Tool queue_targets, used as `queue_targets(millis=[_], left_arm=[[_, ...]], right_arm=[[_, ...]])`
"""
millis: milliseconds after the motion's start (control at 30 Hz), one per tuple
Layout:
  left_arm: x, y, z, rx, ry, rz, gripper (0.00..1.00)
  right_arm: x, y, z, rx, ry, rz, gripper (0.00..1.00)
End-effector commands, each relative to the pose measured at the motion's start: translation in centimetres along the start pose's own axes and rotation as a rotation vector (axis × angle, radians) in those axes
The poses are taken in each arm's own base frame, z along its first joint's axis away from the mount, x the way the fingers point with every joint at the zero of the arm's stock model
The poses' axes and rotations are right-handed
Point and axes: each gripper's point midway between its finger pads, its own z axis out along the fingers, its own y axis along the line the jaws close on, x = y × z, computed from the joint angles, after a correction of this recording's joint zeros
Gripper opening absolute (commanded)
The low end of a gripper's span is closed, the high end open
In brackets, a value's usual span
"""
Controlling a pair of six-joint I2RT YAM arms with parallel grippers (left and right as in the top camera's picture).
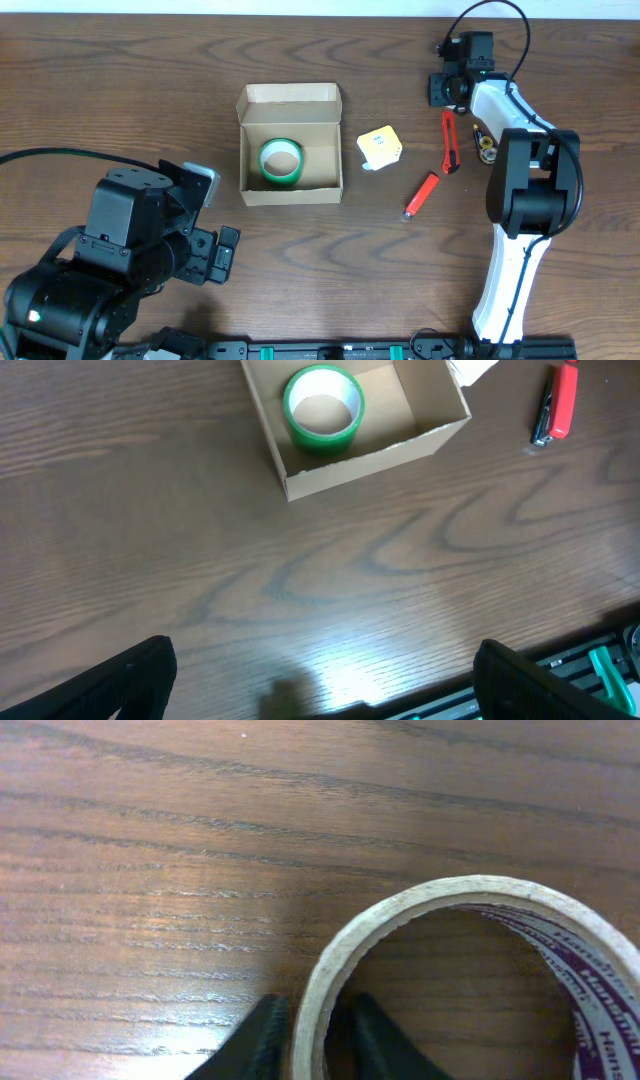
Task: Pack container
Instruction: 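Grasp the clear tape roll with the right gripper, then carry the clear tape roll over the box and lower it in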
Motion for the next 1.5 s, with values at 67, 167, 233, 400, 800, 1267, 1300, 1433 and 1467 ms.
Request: queue_targets(millis=[67,167,233,400,800,1267,1300,1433,1467], left_arm=[[-0.1,0.0,-0.2,-0.002,-0.004,0.013,0.95],[-0.1,0.0,-0.2,-0.002,-0.004,0.013,0.95],[-0.1,0.0,-0.2,-0.002,-0.004,0.013,0.95],[-0.1,0.0,-0.2,-0.002,-0.004,0.013,0.95],[-0.1,0.0,-0.2,-0.002,-0.004,0.013,0.95],[-0.1,0.0,-0.2,-0.002,-0.004,0.013,0.95],[-0.1,0.0,-0.2,-0.002,-0.004,0.013,0.95],[-0.1,0.0,-0.2,-0.002,-0.004,0.013,0.95],[-0.1,0.0,-0.2,-0.002,-0.004,0.013,0.95]], right_arm=[[0.8,-0.1,0.7,-0.001,0.022,0.027,0.14],[-0.6,0.1,-0.6,-0.008,-0.006,0.055,0.04],[-2.3,0.4,-2.2,-0.027,-0.042,0.051,0.01],[-7.7,1.8,-9.2,-0.039,-0.165,0.026,0.01],[-9.2,17.8,-27.1,-0.282,-0.310,-0.202,0.01],[5.1,33.8,-23.6,-0.442,0.087,-0.378,0.01],[5.9,34.6,-23.3,-0.447,0.103,-0.391,0.01],[8.7,37.1,-22.1,-0.459,0.157,-0.434,0.01],[9.3,37.6,-21.9,-0.459,0.171,-0.436,0.01]])
